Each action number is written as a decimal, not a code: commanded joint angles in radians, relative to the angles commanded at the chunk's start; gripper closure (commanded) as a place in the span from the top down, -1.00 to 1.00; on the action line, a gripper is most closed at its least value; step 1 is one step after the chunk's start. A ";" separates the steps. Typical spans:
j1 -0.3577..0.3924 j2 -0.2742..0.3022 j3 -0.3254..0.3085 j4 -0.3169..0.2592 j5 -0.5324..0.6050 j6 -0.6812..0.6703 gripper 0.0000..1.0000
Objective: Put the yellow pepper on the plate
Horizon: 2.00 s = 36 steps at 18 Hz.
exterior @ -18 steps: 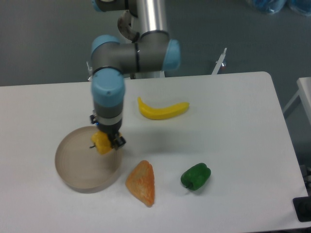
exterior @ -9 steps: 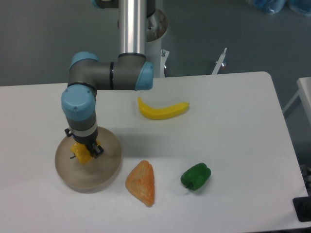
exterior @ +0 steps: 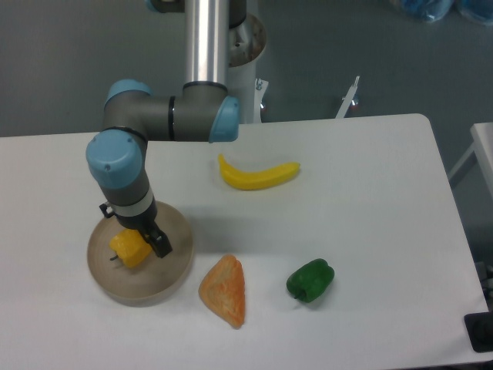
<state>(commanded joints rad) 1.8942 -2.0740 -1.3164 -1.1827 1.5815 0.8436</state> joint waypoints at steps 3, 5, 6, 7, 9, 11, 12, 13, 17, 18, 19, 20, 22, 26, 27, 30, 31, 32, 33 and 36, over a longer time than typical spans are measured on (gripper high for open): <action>0.064 0.018 0.023 -0.005 -0.002 0.026 1.00; 0.117 0.037 0.019 -0.020 -0.003 0.125 1.00; 0.140 0.045 0.020 -0.041 -0.003 0.149 1.00; 0.163 0.049 0.022 -0.064 -0.002 0.163 1.00; 0.219 0.054 0.022 -0.103 -0.003 0.233 1.00; 0.262 0.045 0.019 -0.106 -0.006 0.307 1.00; 0.278 0.040 0.014 -0.106 -0.005 0.334 1.00; 0.307 0.038 0.008 -0.106 -0.003 0.374 1.00; 0.396 0.049 0.008 -0.132 -0.028 0.540 1.00; 0.408 0.049 0.008 -0.133 -0.031 0.566 1.00; 0.416 0.048 0.009 -0.134 -0.035 0.580 1.00; 0.434 0.048 0.008 -0.134 -0.035 0.592 1.00; 0.451 0.048 0.008 -0.155 -0.028 0.633 1.00; 0.450 0.043 0.008 -0.169 -0.026 0.637 1.00; 0.450 0.042 0.005 -0.170 -0.025 0.637 1.00; 0.444 0.035 0.003 -0.169 -0.020 0.637 1.00; 0.444 0.035 0.003 -0.169 -0.020 0.637 1.00; 0.444 0.035 0.003 -0.169 -0.020 0.637 1.00; 0.444 0.035 0.003 -0.169 -0.020 0.635 1.00; 0.444 0.035 0.003 -0.169 -0.020 0.637 1.00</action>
<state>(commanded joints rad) 2.3378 -2.0387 -1.3131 -1.3514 1.5616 1.4803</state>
